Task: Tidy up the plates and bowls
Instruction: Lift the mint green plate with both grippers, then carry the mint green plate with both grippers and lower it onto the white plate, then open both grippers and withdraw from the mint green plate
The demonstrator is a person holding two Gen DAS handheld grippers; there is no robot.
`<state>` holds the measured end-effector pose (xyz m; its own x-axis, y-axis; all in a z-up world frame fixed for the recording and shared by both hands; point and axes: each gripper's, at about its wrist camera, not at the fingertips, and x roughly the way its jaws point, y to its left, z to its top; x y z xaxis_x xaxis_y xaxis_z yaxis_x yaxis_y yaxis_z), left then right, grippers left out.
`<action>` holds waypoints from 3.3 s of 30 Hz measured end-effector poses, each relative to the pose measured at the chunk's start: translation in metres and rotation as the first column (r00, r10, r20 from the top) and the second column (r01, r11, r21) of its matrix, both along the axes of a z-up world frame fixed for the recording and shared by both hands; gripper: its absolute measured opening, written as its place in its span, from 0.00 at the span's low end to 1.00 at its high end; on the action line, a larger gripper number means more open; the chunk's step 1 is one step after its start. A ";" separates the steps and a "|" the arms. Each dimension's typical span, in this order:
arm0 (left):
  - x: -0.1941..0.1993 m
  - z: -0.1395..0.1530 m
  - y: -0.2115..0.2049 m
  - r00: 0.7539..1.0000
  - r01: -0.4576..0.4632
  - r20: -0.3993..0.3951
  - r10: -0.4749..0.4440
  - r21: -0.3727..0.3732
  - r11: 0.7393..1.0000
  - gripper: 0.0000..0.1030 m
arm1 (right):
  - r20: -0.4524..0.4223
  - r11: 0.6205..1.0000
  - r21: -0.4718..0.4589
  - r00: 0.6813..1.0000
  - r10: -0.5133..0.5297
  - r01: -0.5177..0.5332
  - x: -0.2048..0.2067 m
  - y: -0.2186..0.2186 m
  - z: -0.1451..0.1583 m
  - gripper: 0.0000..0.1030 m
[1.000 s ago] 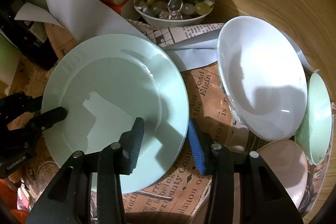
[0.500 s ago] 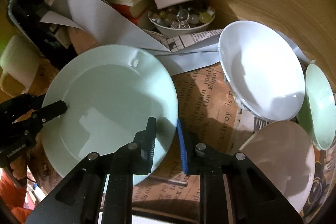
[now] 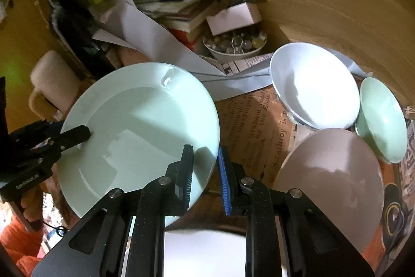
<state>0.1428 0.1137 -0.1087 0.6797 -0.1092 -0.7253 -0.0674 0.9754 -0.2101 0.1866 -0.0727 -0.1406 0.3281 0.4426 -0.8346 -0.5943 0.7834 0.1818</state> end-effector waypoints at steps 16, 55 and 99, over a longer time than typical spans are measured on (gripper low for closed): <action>-0.053 0.033 -0.028 0.997 -0.011 0.071 0.008 0.037 0.999 0.30 | 0.071 0.998 0.062 0.997 -0.002 -0.003 -0.050 -0.034 0.026 0.17; -0.083 0.016 -0.126 0.969 0.244 0.020 -0.245 0.053 0.968 0.30 | -0.018 0.962 0.124 0.970 -0.243 0.243 -0.121 -0.154 -0.002 0.17; -0.045 -0.032 -0.146 0.946 0.313 -0.141 -0.293 0.150 0.938 0.35 | -0.111 0.950 0.116 0.954 -0.278 0.291 -0.108 -0.166 -0.031 0.17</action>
<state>0.0977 -0.0327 -0.1405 0.5444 -0.1663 -0.8222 0.2227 0.9736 -0.0495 0.0787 -0.2390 -0.1713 0.3805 0.4481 -0.8089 -0.3260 0.8836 0.3361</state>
